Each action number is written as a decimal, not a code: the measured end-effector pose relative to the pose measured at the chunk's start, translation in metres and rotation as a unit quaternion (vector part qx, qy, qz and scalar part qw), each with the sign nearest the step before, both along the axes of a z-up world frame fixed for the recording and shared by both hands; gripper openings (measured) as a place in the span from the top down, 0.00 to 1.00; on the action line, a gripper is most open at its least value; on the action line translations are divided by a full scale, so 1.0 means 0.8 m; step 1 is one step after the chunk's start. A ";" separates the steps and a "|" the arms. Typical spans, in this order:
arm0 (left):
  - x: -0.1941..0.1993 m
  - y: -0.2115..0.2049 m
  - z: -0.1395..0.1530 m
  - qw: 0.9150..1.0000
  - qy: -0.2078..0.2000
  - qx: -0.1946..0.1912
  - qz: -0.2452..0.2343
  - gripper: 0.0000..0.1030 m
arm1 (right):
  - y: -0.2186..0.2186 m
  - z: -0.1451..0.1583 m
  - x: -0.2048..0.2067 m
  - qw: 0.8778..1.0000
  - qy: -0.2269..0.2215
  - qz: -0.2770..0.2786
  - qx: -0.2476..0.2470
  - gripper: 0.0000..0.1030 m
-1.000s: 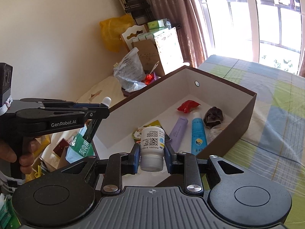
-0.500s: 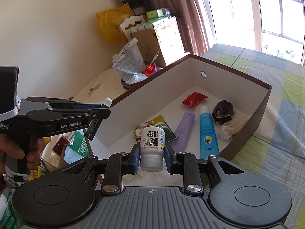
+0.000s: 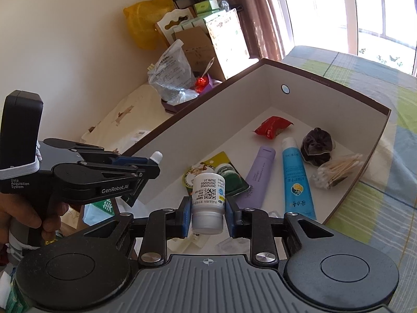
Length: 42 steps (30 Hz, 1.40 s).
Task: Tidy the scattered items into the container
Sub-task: 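Carry the green tube in the left gripper to the box while the right gripper carries the pill bottle, then open the left gripper to drop the green tube while the right gripper releases the pill bottle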
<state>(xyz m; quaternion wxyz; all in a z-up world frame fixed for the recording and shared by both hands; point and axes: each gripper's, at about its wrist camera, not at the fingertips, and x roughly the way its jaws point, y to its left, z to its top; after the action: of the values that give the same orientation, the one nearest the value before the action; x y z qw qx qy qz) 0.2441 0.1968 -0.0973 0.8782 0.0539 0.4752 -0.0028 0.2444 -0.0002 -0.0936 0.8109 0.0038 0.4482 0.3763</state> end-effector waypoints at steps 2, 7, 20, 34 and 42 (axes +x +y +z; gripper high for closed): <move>0.004 0.000 -0.004 1.000 0.006 0.003 -0.001 0.88 | 0.002 -0.003 0.002 1.000 0.004 -0.002 -0.003 0.71; 0.009 -0.001 -0.014 1.000 0.024 0.006 -0.001 0.88 | 0.007 -0.010 0.005 1.000 0.013 -0.008 -0.008 0.71; 0.011 0.006 -0.021 0.999 0.045 0.007 0.005 0.87 | 0.015 -0.017 0.009 1.000 0.023 -0.014 -0.012 0.71; 0.014 0.007 -0.025 0.999 0.051 0.014 0.006 0.87 | 0.030 -0.027 0.016 0.999 0.045 -0.026 -0.015 0.71; 0.016 0.006 -0.027 0.999 0.053 0.014 0.004 0.87 | 0.040 -0.038 0.020 0.998 0.047 -0.032 -0.033 0.71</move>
<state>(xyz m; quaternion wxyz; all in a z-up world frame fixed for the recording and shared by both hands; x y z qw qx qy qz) 0.2565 0.2019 -0.1193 0.8511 0.0638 0.5210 0.0048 0.2604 0.0314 -0.1240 0.8001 0.0087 0.4976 0.3349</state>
